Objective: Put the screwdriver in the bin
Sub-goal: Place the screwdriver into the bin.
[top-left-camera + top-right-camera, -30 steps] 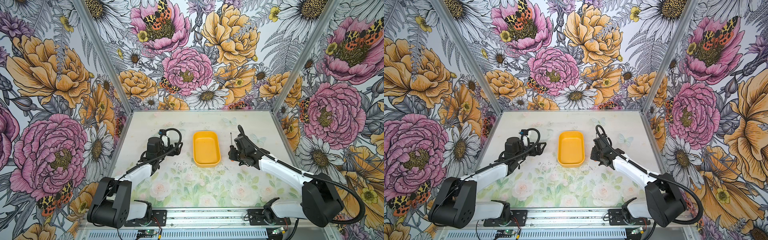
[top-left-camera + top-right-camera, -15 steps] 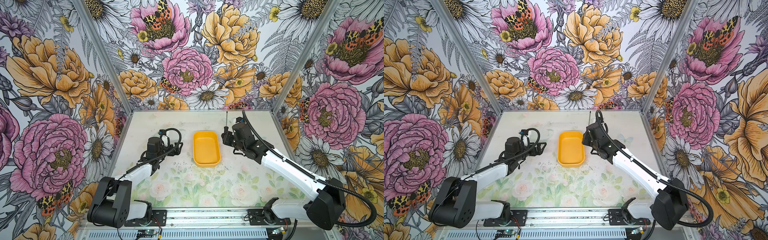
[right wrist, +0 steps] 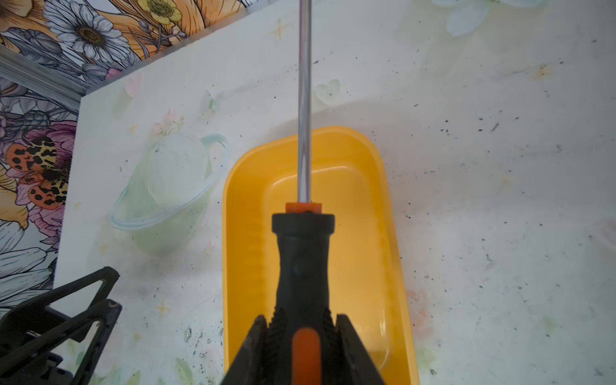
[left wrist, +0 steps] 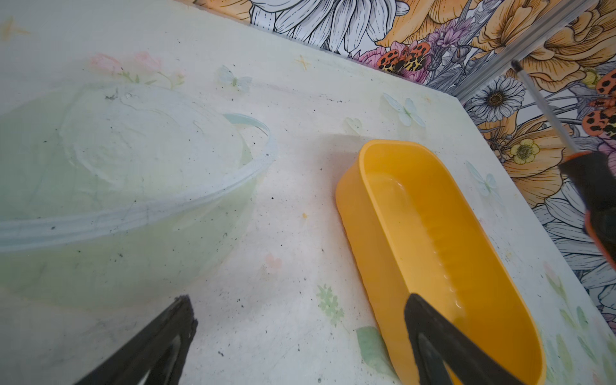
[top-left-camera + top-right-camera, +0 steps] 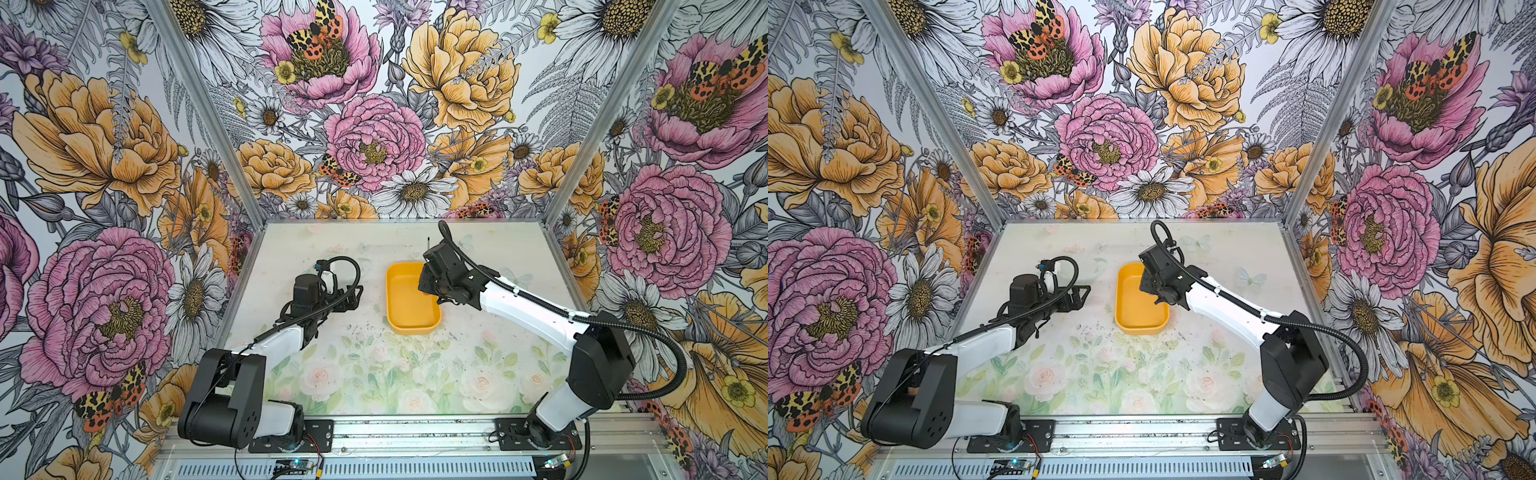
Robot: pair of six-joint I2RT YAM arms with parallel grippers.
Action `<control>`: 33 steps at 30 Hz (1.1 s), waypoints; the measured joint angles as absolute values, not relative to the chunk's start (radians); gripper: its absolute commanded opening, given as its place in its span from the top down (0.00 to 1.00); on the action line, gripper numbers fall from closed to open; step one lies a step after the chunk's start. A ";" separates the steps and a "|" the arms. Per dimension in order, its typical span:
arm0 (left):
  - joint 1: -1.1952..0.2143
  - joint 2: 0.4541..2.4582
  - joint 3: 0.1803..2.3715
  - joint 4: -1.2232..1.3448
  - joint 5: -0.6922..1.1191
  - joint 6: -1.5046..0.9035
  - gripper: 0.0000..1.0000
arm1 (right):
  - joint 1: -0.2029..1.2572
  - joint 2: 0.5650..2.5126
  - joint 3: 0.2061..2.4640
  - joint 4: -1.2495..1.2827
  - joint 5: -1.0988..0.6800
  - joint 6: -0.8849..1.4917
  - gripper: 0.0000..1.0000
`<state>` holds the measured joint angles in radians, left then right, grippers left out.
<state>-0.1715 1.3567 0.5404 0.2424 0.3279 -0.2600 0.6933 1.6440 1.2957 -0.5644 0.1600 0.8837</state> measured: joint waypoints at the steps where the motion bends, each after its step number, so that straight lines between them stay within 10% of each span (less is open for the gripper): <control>1: -0.171 1.357 0.540 0.242 0.328 -0.260 0.01 | 0.696 1.657 1.297 -0.572 0.156 0.887 1.00; 33: -0.170 1.396 0.509 0.288 0.331 -0.260 0.01 | 0.752 1.816 1.306 -0.630 0.096 0.925 1.00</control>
